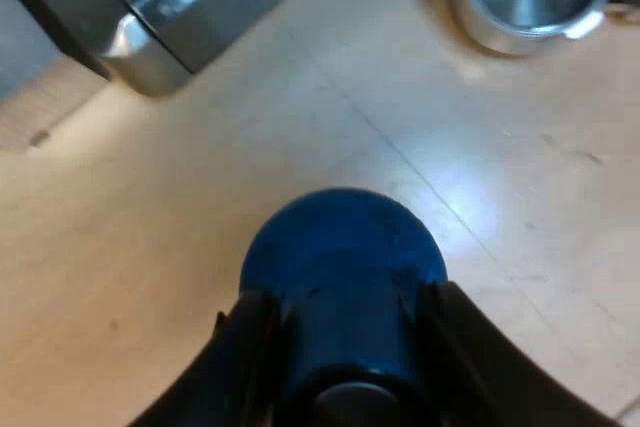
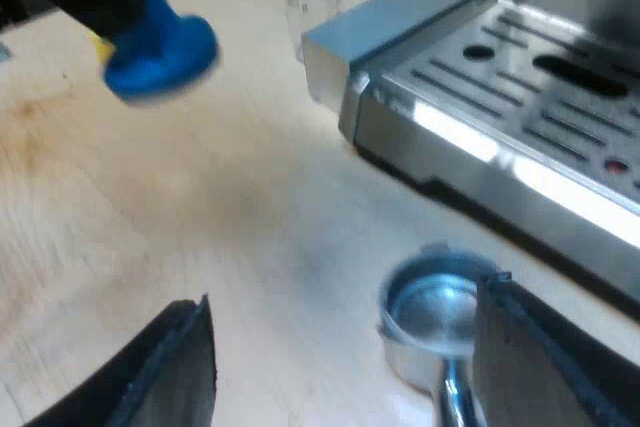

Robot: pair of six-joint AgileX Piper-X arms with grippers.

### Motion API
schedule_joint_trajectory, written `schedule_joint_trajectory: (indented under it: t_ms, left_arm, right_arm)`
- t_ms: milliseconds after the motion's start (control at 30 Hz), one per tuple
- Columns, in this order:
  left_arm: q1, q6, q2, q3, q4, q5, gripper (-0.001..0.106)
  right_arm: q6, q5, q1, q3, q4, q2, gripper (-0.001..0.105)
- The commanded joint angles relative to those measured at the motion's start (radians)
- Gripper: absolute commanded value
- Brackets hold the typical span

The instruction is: Grind coffee beans and then tamp

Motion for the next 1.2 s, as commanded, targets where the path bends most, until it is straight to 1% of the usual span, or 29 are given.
schedule_joint_trajectory:
  t_ms: [33, 200, 300, 367, 400, 467, 567, 700, 767, 800, 833, 933, 1000, 1067, 1167, 1200]
  left_arm:
    - [0.000, -0.001, -0.030, -0.006, 0.014, 0.036, 0.000]
    - [-0.002, -0.001, -0.031, -0.006, 0.005, 0.066, 0.000]
    - [-0.002, -0.013, -0.031, -0.006, -0.006, 0.083, 0.000]
    - [-0.002, -0.015, -0.031, -0.006, -0.009, 0.092, 0.000]
    - [-0.002, -0.015, -0.031, -0.006, -0.009, 0.092, 0.000]
    - [-0.002, -0.015, -0.031, -0.006, -0.009, 0.107, 0.000]
    - [-0.002, -0.015, -0.031, -0.006, -0.009, 0.124, 0.000]
    - [-0.002, -0.015, -0.031, -0.006, -0.009, 0.123, 0.000]
    - [-0.002, -0.016, -0.031, -0.006, -0.009, 0.128, 0.000]
    - [-0.004, -0.016, -0.031, -0.006, -0.009, 0.128, 0.000]
    - [-0.003, -0.016, -0.029, -0.006, -0.009, 0.128, 0.000]
    - [-0.007, -0.016, -0.008, -0.006, -0.010, 0.139, 0.000]
    - [-0.023, -0.016, 0.008, -0.006, -0.025, 0.149, 0.000]
    - [-0.064, -0.016, 0.028, -0.019, -0.041, 0.147, 0.000]
    - [-0.076, -0.016, 0.037, -0.026, -0.052, 0.147, 0.000]
    - [-0.094, -0.016, 0.052, -0.037, -0.061, 0.147, 0.000]
  right_arm:
    - [0.005, 0.043, 0.000, -0.001, 0.130, -0.004, 0.057]
    - [0.004, 0.056, 0.000, 0.002, 0.185, -0.004, 0.057]
    - [0.004, 0.056, 0.000, 0.032, 0.180, -0.004, 0.057]
    - [0.004, 0.056, 0.000, 0.081, 0.133, -0.004, 0.057]
    - [0.004, 0.056, 0.000, 0.089, 0.123, -0.004, 0.057]
    - [0.004, 0.059, 0.000, 0.134, 0.040, -0.004, 0.057]
    - [0.001, 0.066, -0.003, 0.179, -0.012, -0.004, 0.057]
    - [-0.004, 0.107, -0.003, 0.220, -0.042, -0.004, 0.057]
    - [-0.004, 0.153, -0.003, 0.240, -0.081, -0.004, 0.057]
    - [-0.004, 0.157, -0.003, 0.243, -0.091, -0.004, 0.057]
    - [-0.014, 0.188, -0.003, 0.256, -0.130, -0.004, 0.057]
    - [-0.052, 0.177, -0.003, 0.262, -0.169, -0.004, 0.057]
    - [-0.052, 0.175, -0.003, 0.261, -0.171, -0.004, 0.057]
    - [-0.052, 0.135, -0.003, 0.261, -0.178, -0.004, 0.057]
    - [-0.054, 0.135, -0.003, 0.261, -0.173, -0.004, 0.057]
    - [-0.054, 0.135, -0.003, 0.261, -0.173, -0.004, 0.057]
